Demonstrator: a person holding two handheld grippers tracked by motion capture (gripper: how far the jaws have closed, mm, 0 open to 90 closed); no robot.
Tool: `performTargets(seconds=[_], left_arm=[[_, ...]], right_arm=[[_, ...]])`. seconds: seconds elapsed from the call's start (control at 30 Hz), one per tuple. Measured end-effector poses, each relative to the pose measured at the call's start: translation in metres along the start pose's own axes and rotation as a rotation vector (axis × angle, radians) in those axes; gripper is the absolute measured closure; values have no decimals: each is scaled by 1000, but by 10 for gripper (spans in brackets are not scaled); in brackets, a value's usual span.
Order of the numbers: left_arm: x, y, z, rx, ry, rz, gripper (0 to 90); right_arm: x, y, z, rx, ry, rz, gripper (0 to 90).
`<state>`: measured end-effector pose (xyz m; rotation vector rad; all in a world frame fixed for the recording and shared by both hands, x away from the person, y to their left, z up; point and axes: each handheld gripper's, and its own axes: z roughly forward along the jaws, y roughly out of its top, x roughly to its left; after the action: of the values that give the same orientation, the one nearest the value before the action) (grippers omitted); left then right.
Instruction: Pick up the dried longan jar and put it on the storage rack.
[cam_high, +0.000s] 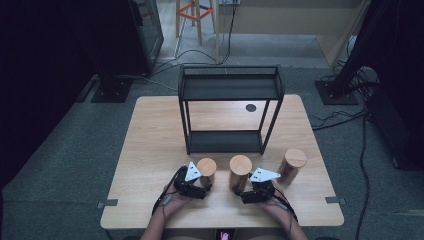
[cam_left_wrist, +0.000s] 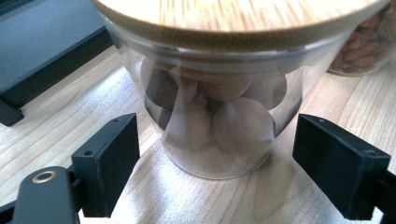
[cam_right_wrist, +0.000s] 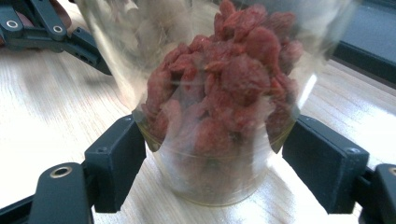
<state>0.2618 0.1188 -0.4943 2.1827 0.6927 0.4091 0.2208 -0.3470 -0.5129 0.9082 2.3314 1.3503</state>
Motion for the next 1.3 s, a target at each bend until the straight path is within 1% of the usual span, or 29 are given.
performTargets(seconds=[0.23, 0.53, 0.73, 1.03, 1.3], left_arm=[[1, 0, 0, 1, 1, -18, 148], [0, 0, 0, -2, 4, -18, 148], [1, -1, 0, -3, 2, -23, 149], [-1, 0, 0, -2, 11, -20, 149], [-1, -1, 0, -3, 14, -27, 149]], right_arm=[[1, 0, 0, -2, -4, 1, 214], [1, -1, 0, -3, -3, 10, 214], [1, -1, -1, -3, -6, 5, 214], [2, -1, -1, -6, -8, 7, 214], [3, -1, -1, -6, -11, 6, 213]])
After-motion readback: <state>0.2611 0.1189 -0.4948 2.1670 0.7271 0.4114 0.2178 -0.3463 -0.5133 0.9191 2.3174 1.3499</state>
